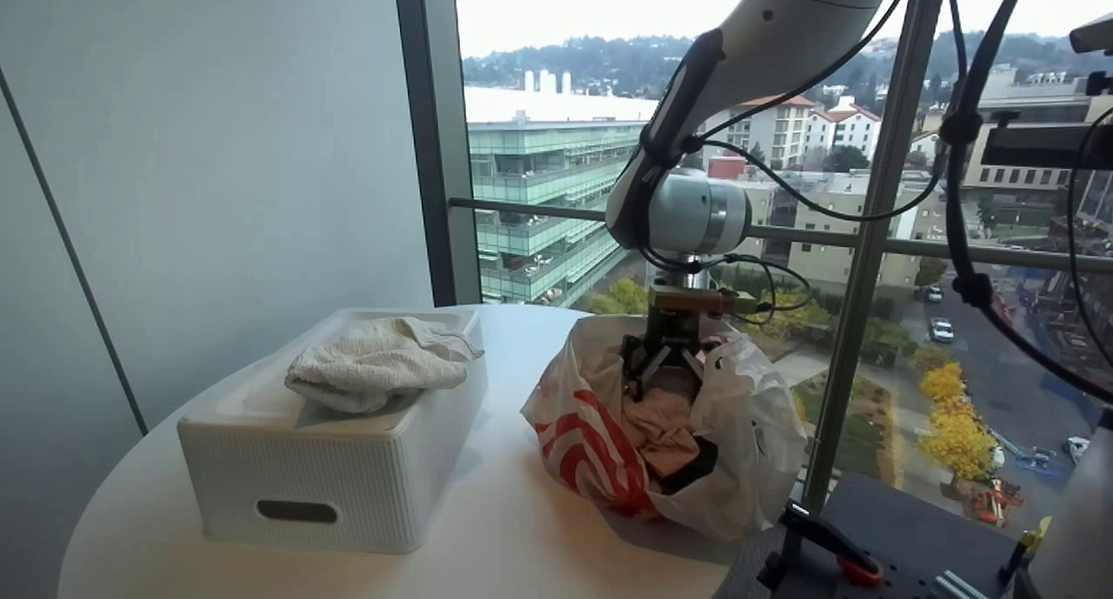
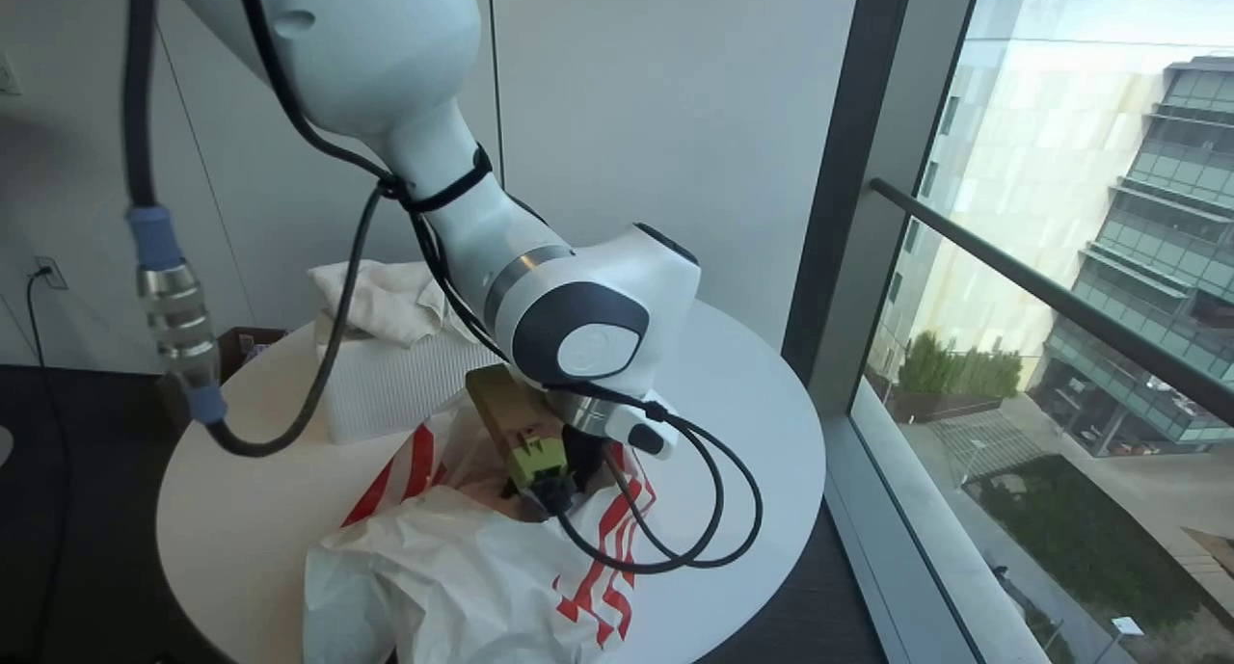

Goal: Remove the white towel and the peach and blue shirts from the plastic and put them on the basket

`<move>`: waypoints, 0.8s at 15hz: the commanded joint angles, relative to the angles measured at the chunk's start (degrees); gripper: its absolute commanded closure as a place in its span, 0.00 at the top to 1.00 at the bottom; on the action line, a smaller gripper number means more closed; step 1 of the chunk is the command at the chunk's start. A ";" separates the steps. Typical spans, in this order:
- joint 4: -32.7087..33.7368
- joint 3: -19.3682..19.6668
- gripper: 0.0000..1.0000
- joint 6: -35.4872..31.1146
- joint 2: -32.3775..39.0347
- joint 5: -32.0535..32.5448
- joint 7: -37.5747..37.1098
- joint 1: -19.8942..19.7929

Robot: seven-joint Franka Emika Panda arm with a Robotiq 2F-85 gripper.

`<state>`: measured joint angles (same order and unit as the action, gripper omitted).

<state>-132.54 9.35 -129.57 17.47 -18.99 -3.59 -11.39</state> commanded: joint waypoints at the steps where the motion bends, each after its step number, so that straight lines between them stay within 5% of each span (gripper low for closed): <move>1: -0.28 -0.85 0.70 -1.05 0.34 -1.40 1.04 -0.48; 8: -0.33 -1.01 0.16 -0.51 -0.36 -1.52 0.97 -0.43; 12: -2.99 -0.69 0.13 0.77 -6.49 -0.70 0.21 0.05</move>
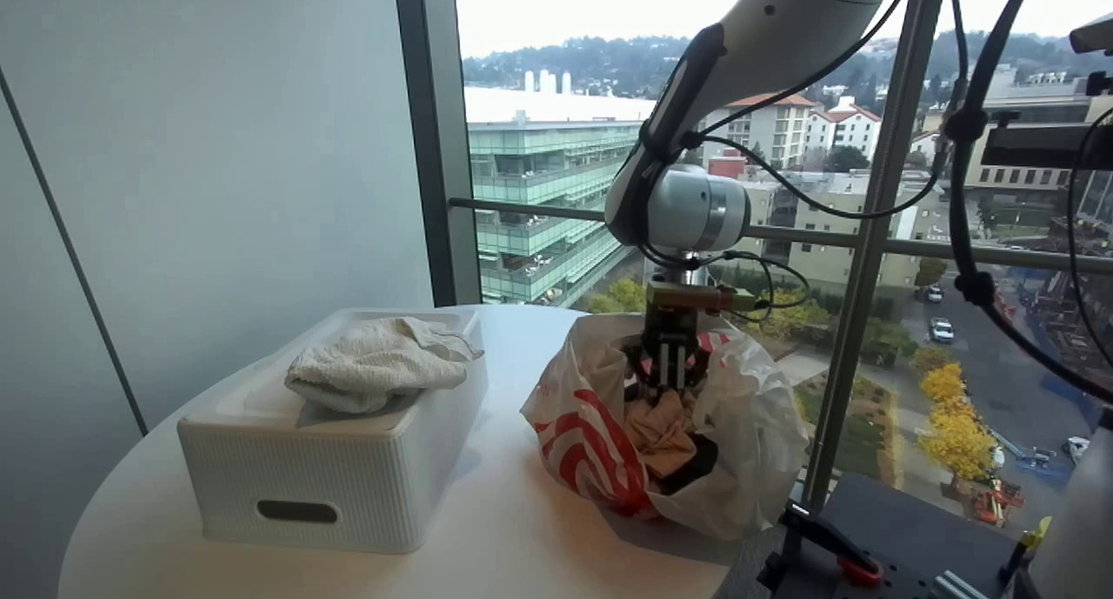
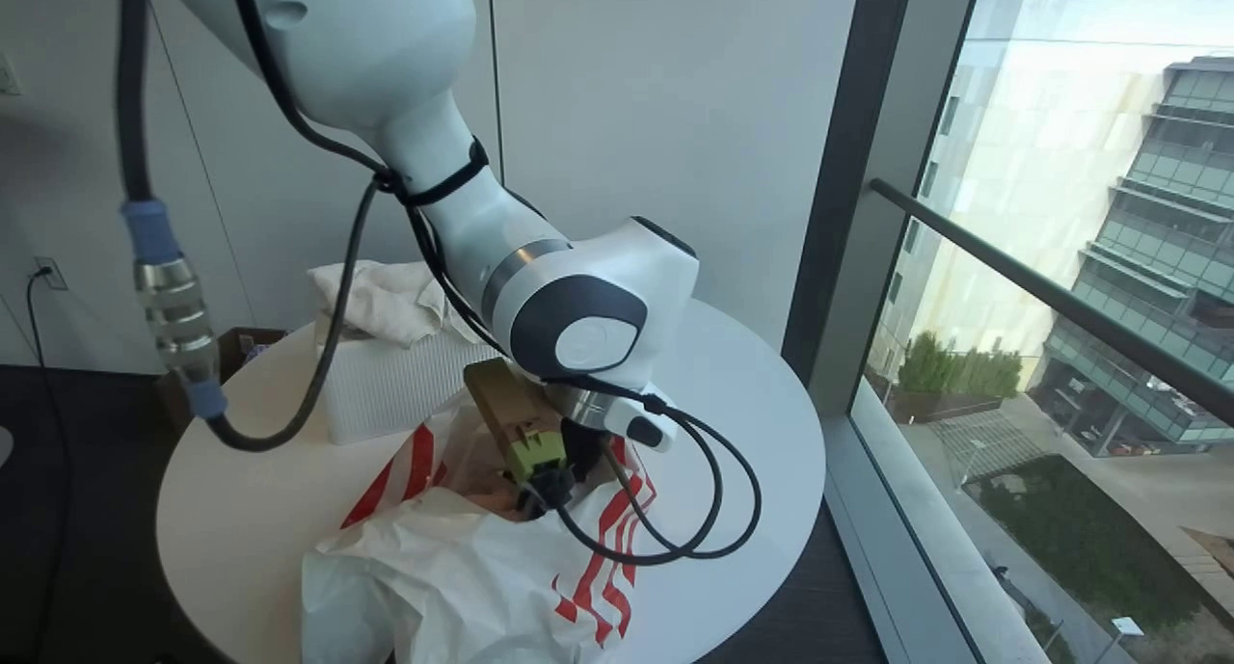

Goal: Remove the white towel and the peach and blue shirts from the plastic and put them on the basket

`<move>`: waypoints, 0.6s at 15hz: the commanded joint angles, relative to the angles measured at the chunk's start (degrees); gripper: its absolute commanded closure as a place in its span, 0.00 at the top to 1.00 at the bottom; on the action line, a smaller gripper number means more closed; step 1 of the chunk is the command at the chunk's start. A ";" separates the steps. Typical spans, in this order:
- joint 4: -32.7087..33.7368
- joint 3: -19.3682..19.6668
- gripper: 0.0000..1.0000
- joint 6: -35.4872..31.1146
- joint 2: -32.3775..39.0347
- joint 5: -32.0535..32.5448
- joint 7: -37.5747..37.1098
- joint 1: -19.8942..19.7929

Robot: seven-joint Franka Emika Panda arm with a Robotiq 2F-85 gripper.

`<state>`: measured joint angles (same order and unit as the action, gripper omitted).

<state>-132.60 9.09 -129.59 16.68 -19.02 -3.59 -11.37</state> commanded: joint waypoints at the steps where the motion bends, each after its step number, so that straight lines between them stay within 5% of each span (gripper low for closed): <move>1: -3.83 -0.37 0.13 1.28 -7.73 -0.78 -0.05 0.14; 9: -8.72 -0.87 0.12 17.13 -28.99 0.91 -5.12 2.45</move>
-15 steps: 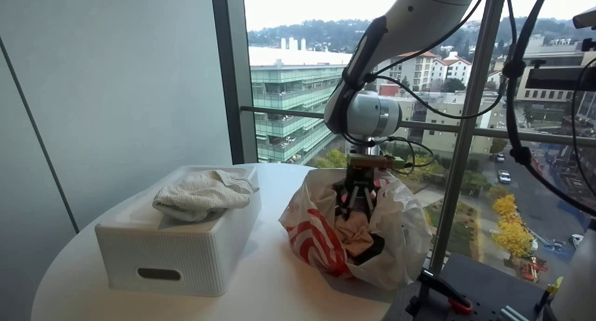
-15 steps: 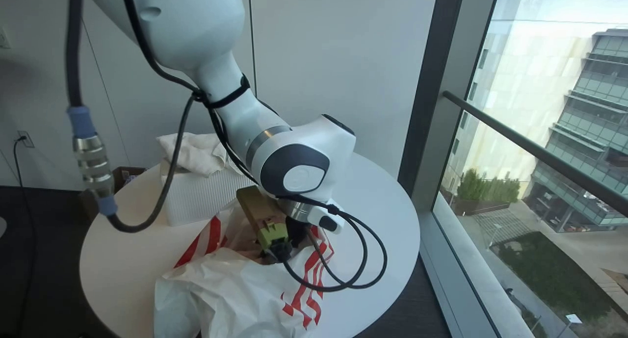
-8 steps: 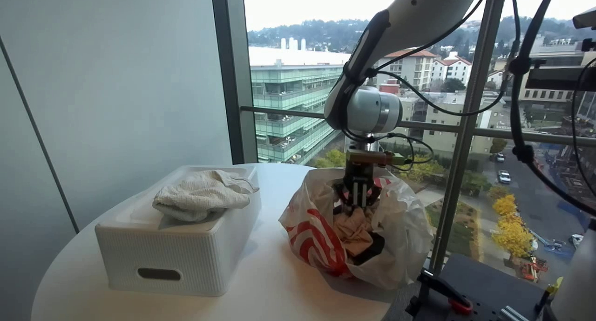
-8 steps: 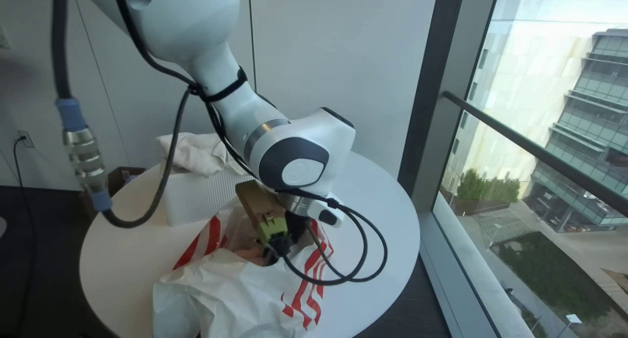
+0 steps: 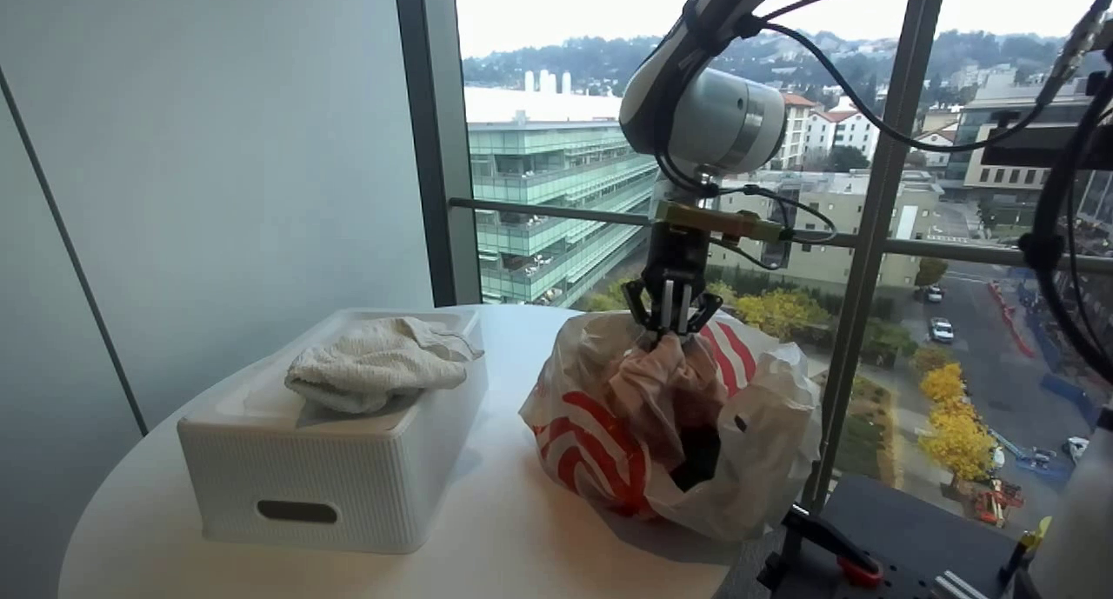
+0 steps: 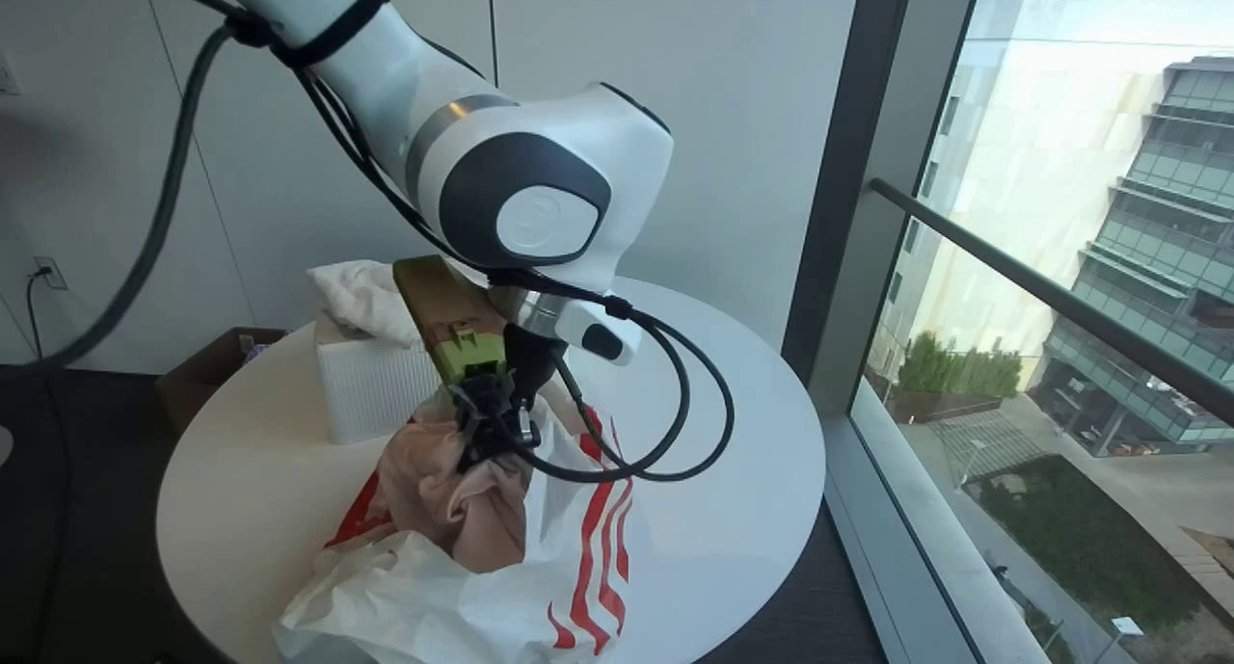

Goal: Remove the white towel and the peach and blue shirts from the plastic and put them on the basket

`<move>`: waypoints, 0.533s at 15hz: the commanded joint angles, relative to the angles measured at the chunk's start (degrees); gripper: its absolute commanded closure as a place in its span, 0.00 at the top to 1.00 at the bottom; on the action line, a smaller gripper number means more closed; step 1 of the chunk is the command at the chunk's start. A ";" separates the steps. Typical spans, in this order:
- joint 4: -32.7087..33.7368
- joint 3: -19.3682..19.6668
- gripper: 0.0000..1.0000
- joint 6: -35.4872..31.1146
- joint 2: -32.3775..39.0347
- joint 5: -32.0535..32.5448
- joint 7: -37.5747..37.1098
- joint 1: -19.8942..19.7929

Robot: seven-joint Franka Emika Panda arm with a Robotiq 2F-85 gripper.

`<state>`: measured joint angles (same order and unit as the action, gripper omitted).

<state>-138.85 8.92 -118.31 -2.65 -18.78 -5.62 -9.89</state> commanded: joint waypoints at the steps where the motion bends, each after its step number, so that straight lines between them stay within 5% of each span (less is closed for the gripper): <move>1: -2.57 -1.18 0.12 7.59 -12.39 0.48 -4.08 1.38; 8: -2.38 -9.44 0.13 3.30 -27.76 3.58 -8.32 4.86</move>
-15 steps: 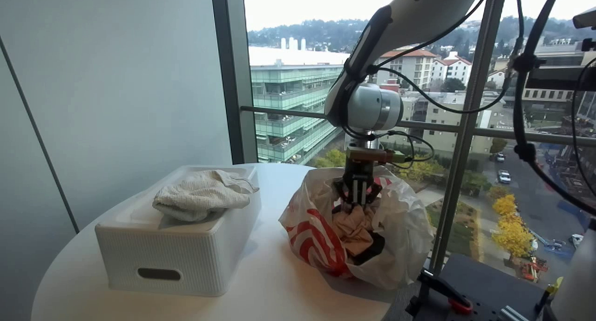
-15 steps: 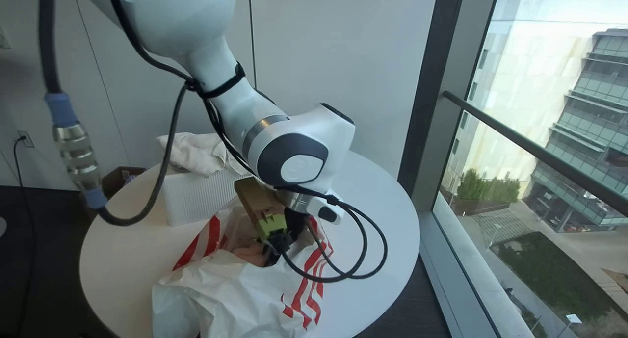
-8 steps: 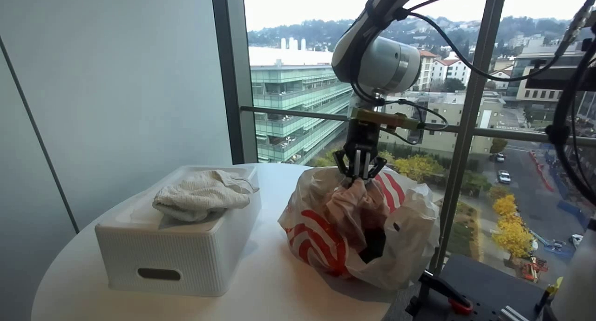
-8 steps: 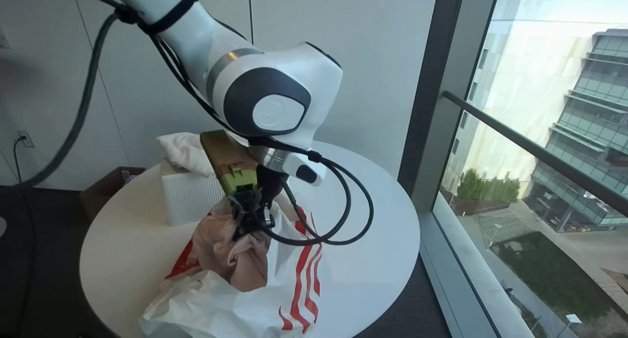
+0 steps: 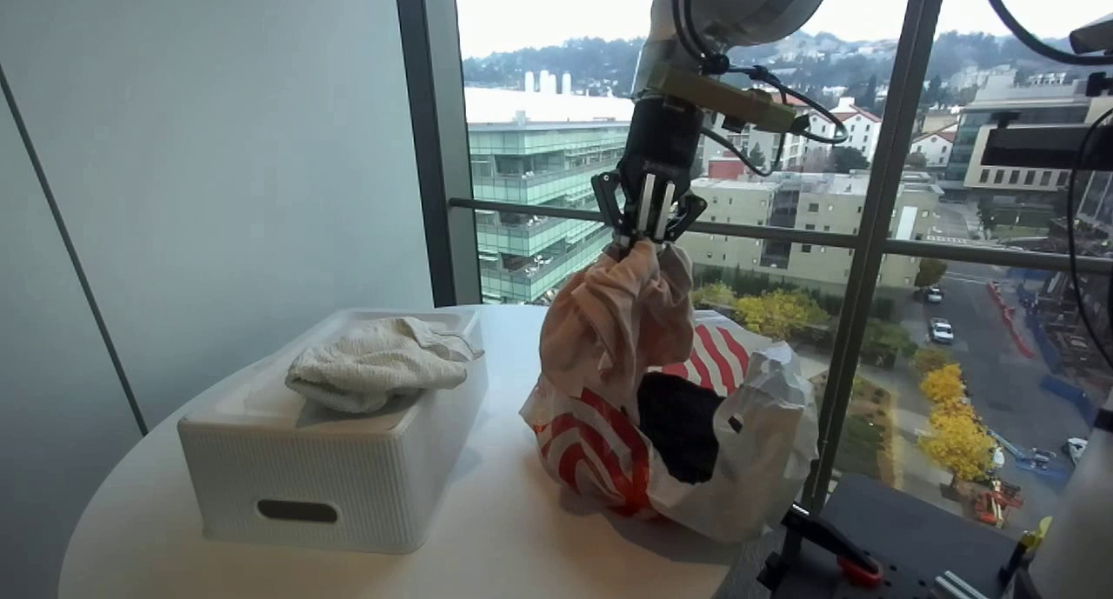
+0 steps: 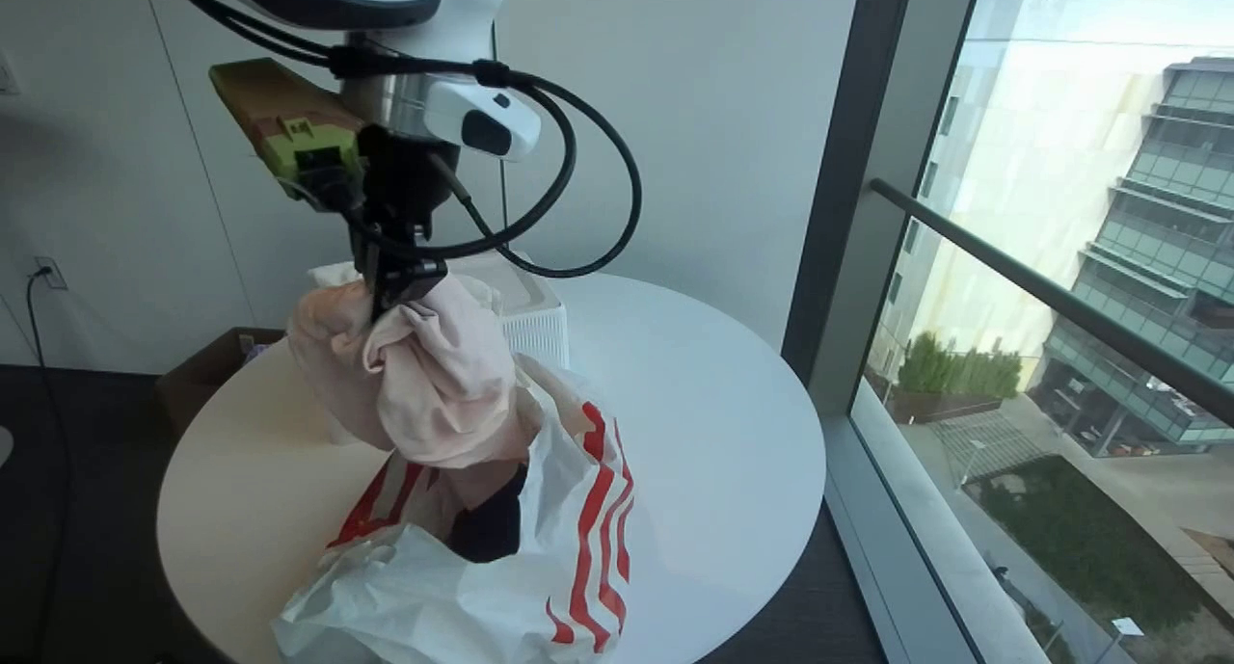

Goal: Remove the white towel and the peach and blue shirts from the plastic and put them on the basket

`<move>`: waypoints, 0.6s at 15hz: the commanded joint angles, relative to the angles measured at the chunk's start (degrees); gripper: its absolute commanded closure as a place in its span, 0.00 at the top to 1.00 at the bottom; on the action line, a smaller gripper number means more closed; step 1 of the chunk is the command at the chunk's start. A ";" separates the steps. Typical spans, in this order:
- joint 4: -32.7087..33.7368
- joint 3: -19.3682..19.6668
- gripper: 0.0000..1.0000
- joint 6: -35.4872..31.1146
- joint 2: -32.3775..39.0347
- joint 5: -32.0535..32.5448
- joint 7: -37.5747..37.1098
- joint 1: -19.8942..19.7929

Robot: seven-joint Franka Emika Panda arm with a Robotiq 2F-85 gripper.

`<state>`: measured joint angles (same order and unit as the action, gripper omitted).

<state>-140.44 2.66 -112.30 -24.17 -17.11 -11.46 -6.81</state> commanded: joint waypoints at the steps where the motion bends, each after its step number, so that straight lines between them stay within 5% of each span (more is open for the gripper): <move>1: -0.38 -4.67 0.13 -3.94 -7.21 2.52 -3.11 2.39; 9: 5.52 -18.32 0.13 -23.31 -1.83 13.68 -9.64 6.37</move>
<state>-138.74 -11.85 -128.79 -30.37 -8.85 -17.92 -0.84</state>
